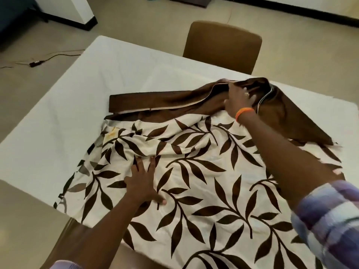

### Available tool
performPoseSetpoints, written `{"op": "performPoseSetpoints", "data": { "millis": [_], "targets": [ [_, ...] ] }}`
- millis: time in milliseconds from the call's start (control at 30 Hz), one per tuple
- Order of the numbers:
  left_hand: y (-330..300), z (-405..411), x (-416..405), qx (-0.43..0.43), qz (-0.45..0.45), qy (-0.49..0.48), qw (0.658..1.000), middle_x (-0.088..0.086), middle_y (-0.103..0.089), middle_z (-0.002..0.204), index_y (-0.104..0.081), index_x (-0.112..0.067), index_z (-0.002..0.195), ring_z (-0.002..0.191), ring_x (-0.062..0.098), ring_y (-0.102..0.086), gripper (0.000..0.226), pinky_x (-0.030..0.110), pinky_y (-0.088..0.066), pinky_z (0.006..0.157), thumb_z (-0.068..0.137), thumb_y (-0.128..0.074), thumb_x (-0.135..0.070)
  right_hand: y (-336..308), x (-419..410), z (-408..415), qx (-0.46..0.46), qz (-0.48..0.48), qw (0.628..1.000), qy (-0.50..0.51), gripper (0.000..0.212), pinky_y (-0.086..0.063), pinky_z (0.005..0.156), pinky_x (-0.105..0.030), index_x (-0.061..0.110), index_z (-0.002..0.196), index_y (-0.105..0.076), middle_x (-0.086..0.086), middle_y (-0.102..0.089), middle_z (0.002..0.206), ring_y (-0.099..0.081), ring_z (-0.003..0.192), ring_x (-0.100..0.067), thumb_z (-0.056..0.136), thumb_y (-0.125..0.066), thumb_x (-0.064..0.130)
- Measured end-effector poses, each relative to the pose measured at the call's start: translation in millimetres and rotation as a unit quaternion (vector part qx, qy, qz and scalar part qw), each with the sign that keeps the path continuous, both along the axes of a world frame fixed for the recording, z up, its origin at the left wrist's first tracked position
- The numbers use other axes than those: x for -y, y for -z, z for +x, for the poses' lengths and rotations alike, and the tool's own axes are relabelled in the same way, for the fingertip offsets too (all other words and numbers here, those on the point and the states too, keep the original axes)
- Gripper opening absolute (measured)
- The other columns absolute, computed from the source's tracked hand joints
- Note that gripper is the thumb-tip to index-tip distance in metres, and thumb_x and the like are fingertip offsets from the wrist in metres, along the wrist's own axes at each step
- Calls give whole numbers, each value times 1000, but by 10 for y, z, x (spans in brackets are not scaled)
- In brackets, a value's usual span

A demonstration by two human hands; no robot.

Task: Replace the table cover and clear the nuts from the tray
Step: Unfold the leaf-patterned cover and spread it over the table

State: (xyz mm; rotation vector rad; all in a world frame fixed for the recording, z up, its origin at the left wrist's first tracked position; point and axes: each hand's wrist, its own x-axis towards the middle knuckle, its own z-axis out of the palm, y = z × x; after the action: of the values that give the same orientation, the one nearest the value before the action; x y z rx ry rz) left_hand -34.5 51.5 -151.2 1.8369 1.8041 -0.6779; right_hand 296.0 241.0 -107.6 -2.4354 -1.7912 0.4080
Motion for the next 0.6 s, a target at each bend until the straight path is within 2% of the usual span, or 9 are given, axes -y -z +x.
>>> {"op": "performPoseSetpoints", "data": {
  "millis": [67, 200, 267, 300, 333, 367, 433, 500, 600],
  "targets": [
    [-2, -29, 4, 14, 4, 1, 1000, 15, 27, 157, 27, -36, 148, 147, 42, 11, 155, 65, -22, 110, 43, -79, -76, 172, 342, -279, -33, -30, 999, -17, 56, -13, 111, -67, 18, 144, -31, -13, -33, 149, -26, 141, -35, 92, -53, 26],
    [49, -172, 11, 42, 24, 23, 999, 11, 17, 160, 18, -36, 151, 148, 38, 5, 143, 61, -25, 110, 49, -73, -80, 486, 1033, -888, -46, -42, 996, -66, 59, -17, 113, -62, 19, 142, -34, -14, -27, 152, -22, 142, -34, 90, -57, 31],
    [93, -345, 22, 89, 79, 11, 993, 9, -13, 158, -14, -30, 153, 144, 33, -20, 117, 53, -34, 108, 60, -59, -84, 563, 1326, -1199, -34, -19, 994, -100, 56, -20, 112, -61, 17, 140, -38, -17, -29, 150, -21, 142, -37, 89, -58, 30],
    [108, -438, 33, 114, 131, -11, 985, 7, -34, 149, -35, -27, 145, 135, 31, -35, 100, 48, -39, 104, 66, -50, -85, 593, 1452, -1338, -31, -3, 993, -114, 55, -23, 111, -60, 16, 138, -41, -18, -32, 148, -24, 140, -37, 87, -59, 28],
    [130, -565, 52, 125, 196, -39, 972, 5, -46, 138, -48, -24, 134, 126, 30, -45, 86, 45, -41, 99, 72, -44, -83, 616, 1561, -1496, -32, 5, 991, -128, 54, -24, 111, -59, 16, 136, -43, -18, -34, 146, -27, 138, -37, 86, -59, 28],
    [155, -704, 80, 116, 256, -69, 957, 7, -50, 134, -53, -20, 129, 123, 32, -47, 76, 47, -41, 98, 78, -44, -76, 633, 1655, -1648, -33, -2, 989, -141, 54, -25, 111, -57, 18, 136, -43, -16, -34, 146, -28, 138, -36, 87, -60, 30],
    [184, -1006, 131, 65, 306, -155, 937, 18, -40, 144, -45, -12, 138, 132, 42, -35, 71, 57, -34, 102, 85, -55, -59, 649, 1797, -1953, -38, -43, 985, -166, 57, -23, 112, -54, 22, 140, -37, -11, -30, 149, -26, 139, -32, 89, -55, 37],
    [185, -1274, 160, 42, 279, -241, 929, 22, -29, 149, -31, -8, 145, 137, 45, -26, 83, 62, -28, 106, 84, -61, -55, 667, 1892, -2180, -30, -70, 979, -188, 58, -20, 112, -54, 23, 143, -33, -11, -23, 153, -21, 141, -32, 91, -52, 40],
    [164, -1600, 150, 52, 248, -276, 927, 23, -42, 140, -30, -5, 145, 128, 44, -41, 82, 58, -37, 99, 87, -58, -56, 643, 2007, -2398, -21, -93, 977, -188, 56, -17, 114, -55, 22, 143, -33, -14, -15, 157, -13, 144, -33, 92, -51, 38]
  ]
}}
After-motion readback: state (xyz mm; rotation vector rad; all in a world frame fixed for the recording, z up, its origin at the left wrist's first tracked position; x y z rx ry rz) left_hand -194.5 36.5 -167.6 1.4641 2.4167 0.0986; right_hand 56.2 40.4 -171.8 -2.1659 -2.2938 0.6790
